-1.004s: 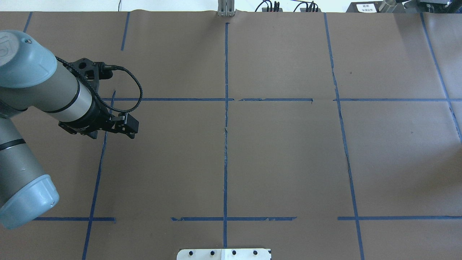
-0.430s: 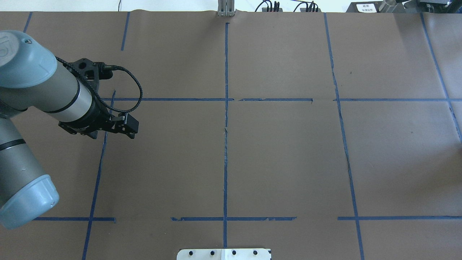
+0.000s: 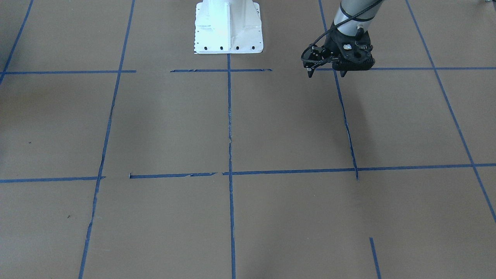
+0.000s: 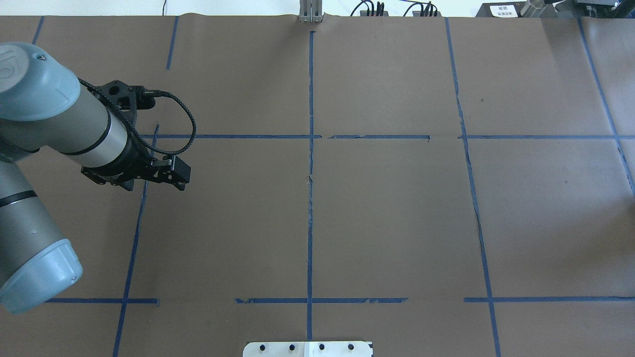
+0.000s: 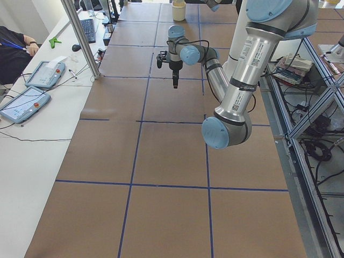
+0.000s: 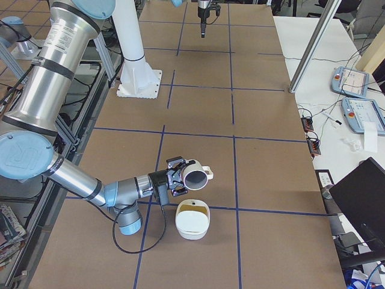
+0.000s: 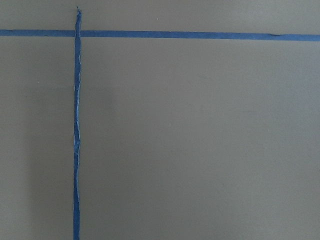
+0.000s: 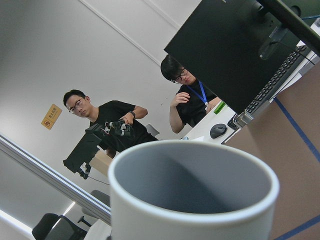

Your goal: Left arm hands cup to right arm to dump lemon

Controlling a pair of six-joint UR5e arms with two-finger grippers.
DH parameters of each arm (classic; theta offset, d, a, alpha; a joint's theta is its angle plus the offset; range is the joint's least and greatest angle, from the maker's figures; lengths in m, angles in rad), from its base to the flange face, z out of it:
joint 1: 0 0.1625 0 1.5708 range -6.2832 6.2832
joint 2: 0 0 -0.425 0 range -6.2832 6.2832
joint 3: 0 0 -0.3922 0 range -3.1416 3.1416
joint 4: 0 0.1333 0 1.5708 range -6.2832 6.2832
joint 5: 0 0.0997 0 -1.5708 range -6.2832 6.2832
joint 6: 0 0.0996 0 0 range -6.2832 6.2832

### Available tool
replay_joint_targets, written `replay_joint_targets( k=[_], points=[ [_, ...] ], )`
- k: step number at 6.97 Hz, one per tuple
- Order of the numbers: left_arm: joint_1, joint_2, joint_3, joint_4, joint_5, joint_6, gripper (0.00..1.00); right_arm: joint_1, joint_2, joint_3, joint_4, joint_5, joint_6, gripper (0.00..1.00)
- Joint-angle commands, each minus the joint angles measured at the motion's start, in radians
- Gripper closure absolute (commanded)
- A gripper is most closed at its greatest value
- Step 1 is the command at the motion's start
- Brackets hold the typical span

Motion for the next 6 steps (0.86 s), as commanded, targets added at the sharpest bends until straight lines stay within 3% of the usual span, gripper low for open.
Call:
replay_joint_targets(
  k=[1, 3, 4, 6],
  points=[
    [0.0, 0.0, 0.002, -0.002, 0.0, 0.001, 0.0, 0.106, 0.0, 0.058, -0.15, 0.175, -0.281, 0.66],
    [0.0, 0.0, 0.002, -0.002, 0.0, 0.003, 0.0, 0.349, 0.016, 0.204, -0.385, 0.495, -0.447, 0.64],
    [0.0, 0.0, 0.002, -0.002, -0.002, 0.004, 0.0, 0.39, 0.019, 0.296, -0.506, 0.594, -0.574, 0.63],
    [0.0, 0.0, 0.002, -0.002, -0.002, 0.004, 0.0, 0.375, 0.077, 0.355, -0.634, 0.61, -0.733, 0.63]
  ],
)
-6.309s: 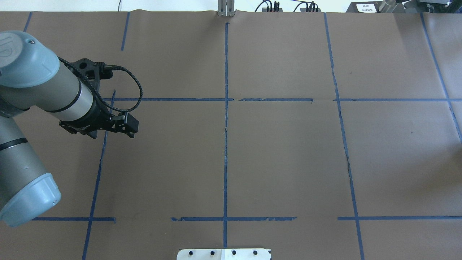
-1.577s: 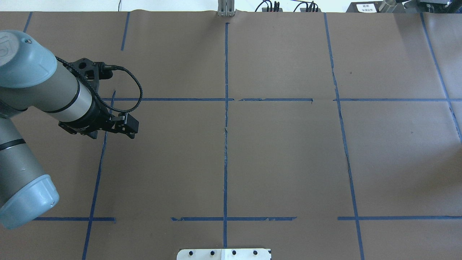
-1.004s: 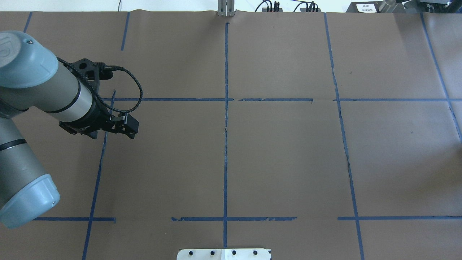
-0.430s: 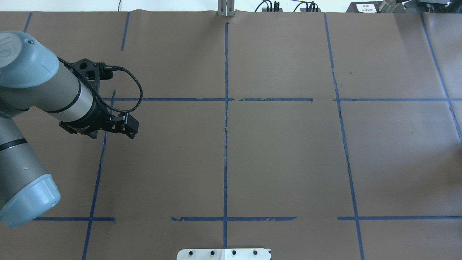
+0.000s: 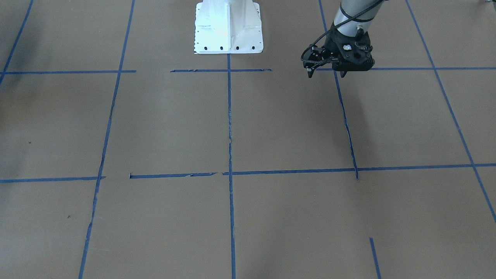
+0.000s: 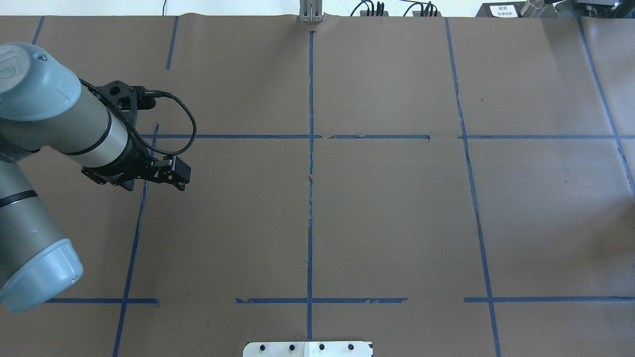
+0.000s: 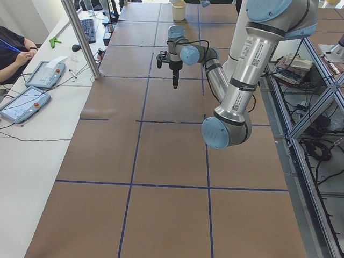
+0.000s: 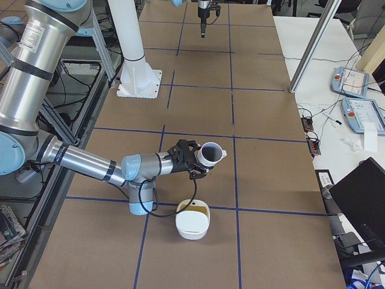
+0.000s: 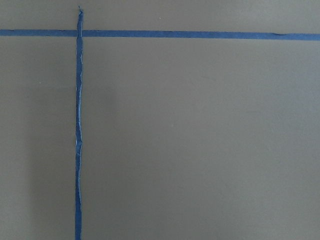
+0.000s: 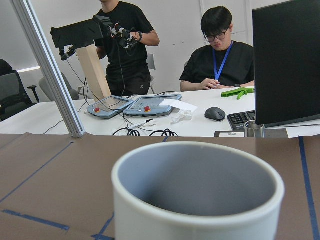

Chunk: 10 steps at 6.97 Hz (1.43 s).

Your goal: Left arm hands cup to right arm to dump lemon

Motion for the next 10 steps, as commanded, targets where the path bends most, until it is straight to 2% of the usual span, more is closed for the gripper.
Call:
replay_joint_targets(
  k=[1, 4, 6, 7, 8, 10],
  points=[
    [0.0, 0.0, 0.0, 0.002, 0.0, 0.0, 0.0, -0.032, 0.097, 0.038, -0.124, 0.048, -0.137, 0.63],
    [0.0, -0.002, -0.002, 0.0, -0.002, -0.003, 0.0, -0.176, 0.263, 0.032, -0.179, 0.036, -0.186, 0.65],
    [0.002, -0.018, 0.015, 0.006, -0.002, -0.004, 0.0, -0.209, 0.375, 0.047, -0.335, 0.032, -0.207, 0.65],
    [0.0, -0.024, 0.023, 0.009, -0.003, -0.004, 0.0, -0.236, 0.429, 0.047, -0.401, -0.003, -0.207, 0.65],
    [-0.002, -0.028, 0.035, 0.009, -0.003, -0.006, 0.0, -0.306, 0.479, 0.055, -0.464, -0.092, -0.206, 0.65],
    [-0.012, -0.07, 0.086, 0.026, -0.005, -0.062, 0.0, -0.492, 0.555, 0.108, -0.611, -0.34, -0.207, 0.64]
  ],
)
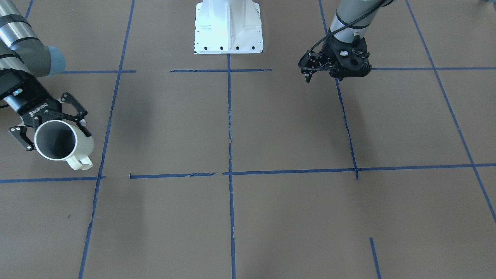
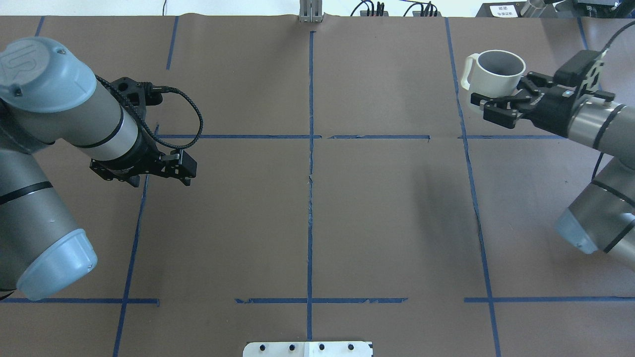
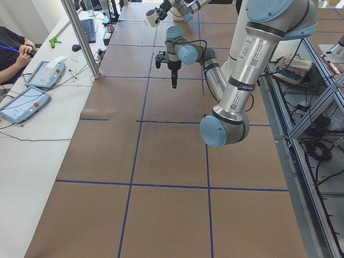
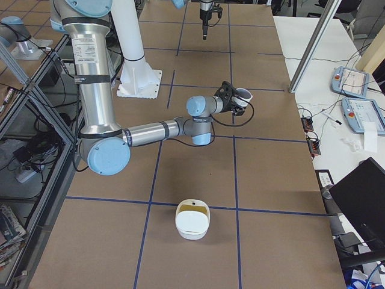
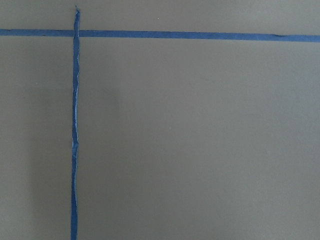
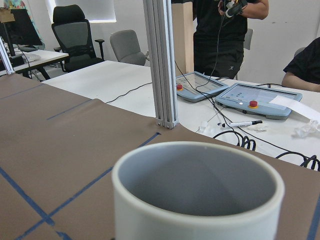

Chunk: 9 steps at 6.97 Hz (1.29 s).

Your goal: Left arm hands cup to right arm to dump lemon

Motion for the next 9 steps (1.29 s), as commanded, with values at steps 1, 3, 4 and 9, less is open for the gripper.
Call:
replay_joint_targets(
  k=[1, 3, 4, 9],
  points=[
    [-0.007, -0.03, 0.038, 0.009, -0.007, -0.051, 0.0, -0.189, 0.089, 0.045, -0.154, -0.247, 0.001, 0.63],
    [-0.028, -0.096, 0.085, 0.009, -0.03, -0.158, 0.0, -0.366, 0.225, 0.047, -0.34, -0.496, -0.002, 0.63],
    [-0.036, -0.131, 0.108, 0.001, -0.034, -0.295, 0.0, -0.403, 0.244, 0.045, -0.361, -0.535, -0.002, 0.63],
    [-0.059, -0.158, 0.121, 0.005, -0.034, -0.349, 0.0, -0.491, 0.322, 0.034, -0.479, -0.63, 0.0, 0.61]
  ],
)
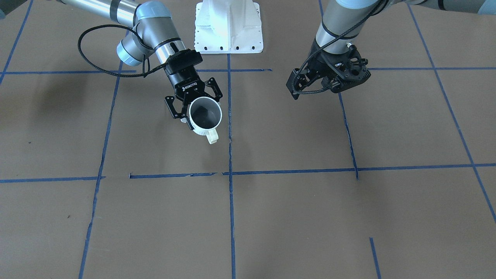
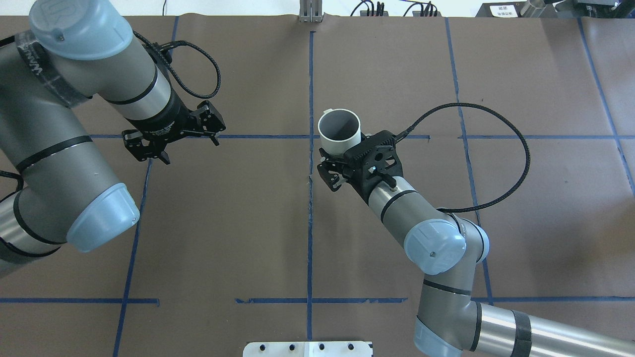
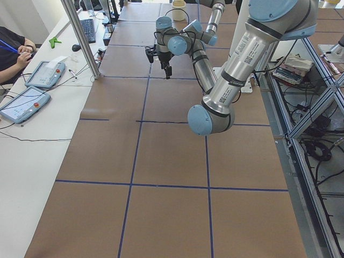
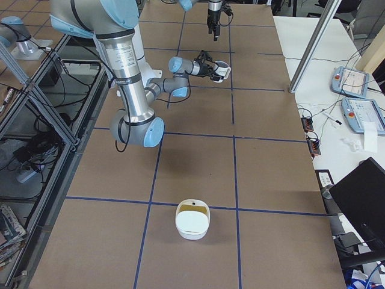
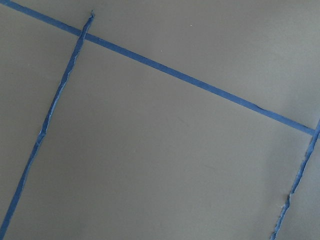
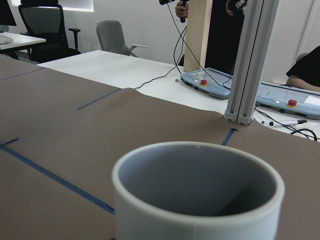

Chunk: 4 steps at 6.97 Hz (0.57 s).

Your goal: Left arm hands cup to right arm to dump lemon

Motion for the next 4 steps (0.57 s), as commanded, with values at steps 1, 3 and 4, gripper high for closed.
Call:
replay_joint_targets(
  k=[1, 3, 4],
  points=[
    [-0.007, -0.007, 0.003, -0.004, 0.0, -0.016, 0.0, -0.016, 0.003, -0.003, -0.006, -0.006, 0.0, 0.61],
    [-0.002, -0.062, 0.034, -0.004, 0.0, -0.014, 0.0, -0.036, 0.009, -0.012, -0.009, -0.035, 0.0, 0.59],
    [-0.002, -0.1, 0.075, -0.004, -0.003, -0.011, 0.0, -0.044, 0.027, -0.023, -0.021, -0.06, 0.009, 0.59]
  ],
)
